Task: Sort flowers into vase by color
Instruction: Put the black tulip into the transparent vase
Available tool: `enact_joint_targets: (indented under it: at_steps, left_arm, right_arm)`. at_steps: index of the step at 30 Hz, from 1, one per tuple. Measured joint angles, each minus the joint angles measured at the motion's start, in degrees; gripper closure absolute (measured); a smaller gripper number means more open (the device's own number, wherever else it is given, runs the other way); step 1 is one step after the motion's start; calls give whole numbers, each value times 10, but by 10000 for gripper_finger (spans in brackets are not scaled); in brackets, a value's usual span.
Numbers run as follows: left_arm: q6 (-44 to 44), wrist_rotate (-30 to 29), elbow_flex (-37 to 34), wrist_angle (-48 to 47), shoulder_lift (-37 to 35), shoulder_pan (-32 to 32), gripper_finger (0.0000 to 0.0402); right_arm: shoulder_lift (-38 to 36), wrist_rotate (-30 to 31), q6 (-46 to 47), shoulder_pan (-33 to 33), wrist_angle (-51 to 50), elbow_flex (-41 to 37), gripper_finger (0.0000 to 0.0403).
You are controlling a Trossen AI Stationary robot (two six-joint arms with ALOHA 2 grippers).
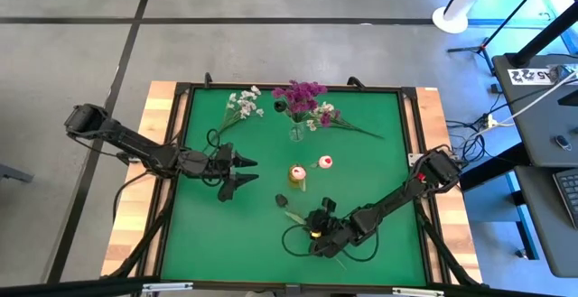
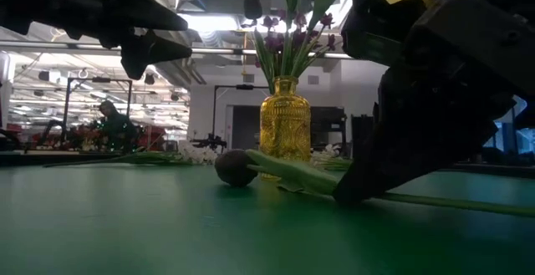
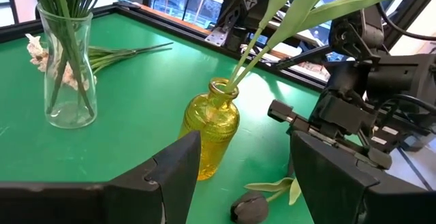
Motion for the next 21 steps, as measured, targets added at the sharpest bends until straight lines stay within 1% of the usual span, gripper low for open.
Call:
enact_joint_targets:
  at_steps: [8, 14, 18, 21]
  left_arm:
    - [2, 0, 0, -3, 0, 0, 179]
    - [2, 0, 0, -4, 0, 0, 179]
    - [2, 0, 0, -4, 0, 0, 179]
    - [3, 0, 0, -4, 0, 0, 179]
  right_arm:
    - [-8, -21, 0, 0, -17, 0, 338]
    - [-32, -69, 35, -4, -66, 0, 385]
    - [-45, -118, 56, -9, -97, 0, 390]
    - [-47, -174, 51, -17, -103, 0, 373]
